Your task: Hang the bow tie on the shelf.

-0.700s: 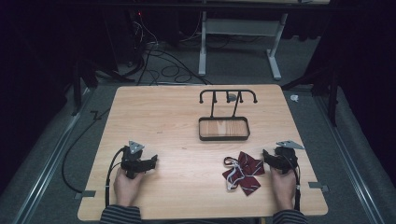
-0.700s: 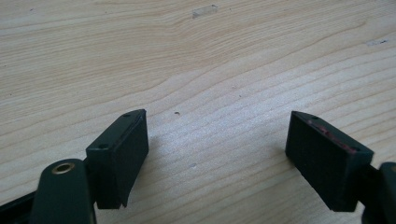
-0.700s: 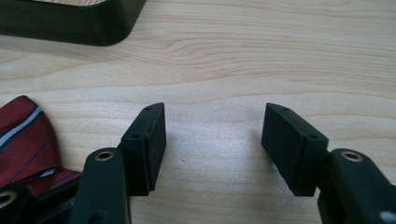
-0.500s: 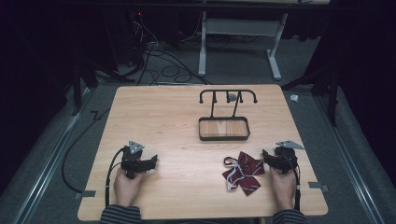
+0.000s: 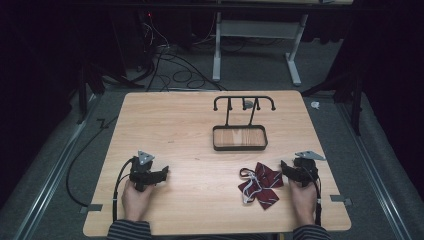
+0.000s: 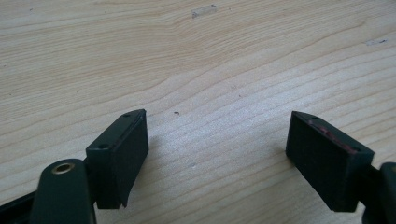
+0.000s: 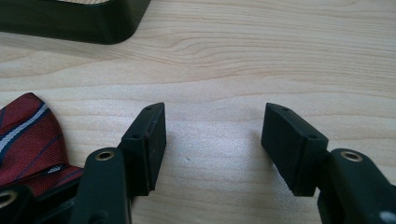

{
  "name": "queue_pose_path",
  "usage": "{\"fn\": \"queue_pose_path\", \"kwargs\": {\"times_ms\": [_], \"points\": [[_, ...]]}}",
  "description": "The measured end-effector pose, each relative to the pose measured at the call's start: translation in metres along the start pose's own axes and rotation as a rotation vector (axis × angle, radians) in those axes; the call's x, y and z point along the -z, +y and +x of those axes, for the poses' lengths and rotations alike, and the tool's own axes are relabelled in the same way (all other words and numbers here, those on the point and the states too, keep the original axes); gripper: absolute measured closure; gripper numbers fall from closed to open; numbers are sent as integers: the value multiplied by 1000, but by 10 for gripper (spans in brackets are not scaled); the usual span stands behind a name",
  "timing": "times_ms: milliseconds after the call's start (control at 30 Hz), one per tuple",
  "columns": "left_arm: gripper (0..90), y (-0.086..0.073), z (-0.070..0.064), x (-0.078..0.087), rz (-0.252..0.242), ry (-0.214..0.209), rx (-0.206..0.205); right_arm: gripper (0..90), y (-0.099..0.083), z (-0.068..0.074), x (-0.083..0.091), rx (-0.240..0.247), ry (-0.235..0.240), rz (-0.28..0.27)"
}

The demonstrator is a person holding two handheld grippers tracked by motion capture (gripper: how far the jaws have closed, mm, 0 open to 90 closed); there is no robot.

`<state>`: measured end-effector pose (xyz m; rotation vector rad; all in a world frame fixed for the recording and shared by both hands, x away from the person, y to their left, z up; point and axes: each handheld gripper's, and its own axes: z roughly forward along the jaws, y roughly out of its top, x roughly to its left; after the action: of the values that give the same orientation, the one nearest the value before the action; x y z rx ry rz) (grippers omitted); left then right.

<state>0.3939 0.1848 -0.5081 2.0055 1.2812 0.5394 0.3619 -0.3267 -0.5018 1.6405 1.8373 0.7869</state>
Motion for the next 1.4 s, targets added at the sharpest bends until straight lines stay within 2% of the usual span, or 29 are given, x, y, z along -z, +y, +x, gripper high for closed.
{"fn": "queue_pose_path", "kwargs": {"times_ms": [200, 400, 433, 467, 500, 667, 700, 733, 800, 867, 1400], "points": [[216, 0, 0, 0, 2, 0, -3, 419, 0, 0, 0, 4, 1, -1], [216, 0, 0, 0, 2, 0, 0, 420, 1, -1, 0, 21, 24, 5], [216, 0, 0, 0, 2, 0, -1, 458, 2, -2, 3, 18, 49, 20], [216, 0, 0, 0, 2, 0, -1, 458, 2, -2, 3, 18, 49, 20], [216, 0, 0, 0, 2, 0, -1, 473, 2, -4, 6, -13, 73, 19], [216, 0, 0, 0, 2, 0, -2, 521, 0, -3, 14, -23, 110, -6], [216, 0, 0, 0, 2, 0, 0, 521, 0, -3, 14, -23, 110, -6], [216, 0, 0, 0, 2, 0, 0, 546, -1, -1, 19, 3, 123, -26], [216, 0, 0, 0, 2, 0, -1, 550, -1, 0, 20, 8, 124, -28], [216, 0, 0, 0, 2, 0, 0, 563, -2, 1, 24, 2, 150, -38], [216, 0, 0, 0, 0, -1, 1, 584, 2, 16, 34, 19, 228, -38]]}}
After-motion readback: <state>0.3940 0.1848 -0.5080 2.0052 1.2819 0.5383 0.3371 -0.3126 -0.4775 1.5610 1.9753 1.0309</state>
